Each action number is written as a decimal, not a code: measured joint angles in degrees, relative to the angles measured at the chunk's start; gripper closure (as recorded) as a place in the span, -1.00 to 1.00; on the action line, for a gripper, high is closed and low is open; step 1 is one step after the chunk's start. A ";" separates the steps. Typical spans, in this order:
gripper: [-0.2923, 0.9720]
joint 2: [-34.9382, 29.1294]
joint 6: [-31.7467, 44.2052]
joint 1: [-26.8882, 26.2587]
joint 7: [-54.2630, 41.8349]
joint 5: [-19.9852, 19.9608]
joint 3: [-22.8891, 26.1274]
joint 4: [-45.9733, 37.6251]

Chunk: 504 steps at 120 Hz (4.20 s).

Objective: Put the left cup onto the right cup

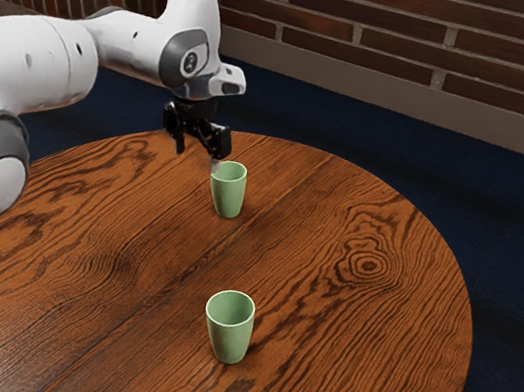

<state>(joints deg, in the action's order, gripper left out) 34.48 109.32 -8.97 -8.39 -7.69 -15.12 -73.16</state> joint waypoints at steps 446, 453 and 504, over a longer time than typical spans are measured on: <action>-0.49 25.06 0.50 3.09 11.90 -0.07 3.60 28.24; -0.49 25.18 0.60 3.09 11.93 -0.06 3.53 28.17; -0.06 25.49 1.26 3.09 12.11 -0.01 3.06 27.80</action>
<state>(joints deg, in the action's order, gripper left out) 59.97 110.57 -5.89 3.72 -7.69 -12.06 -45.37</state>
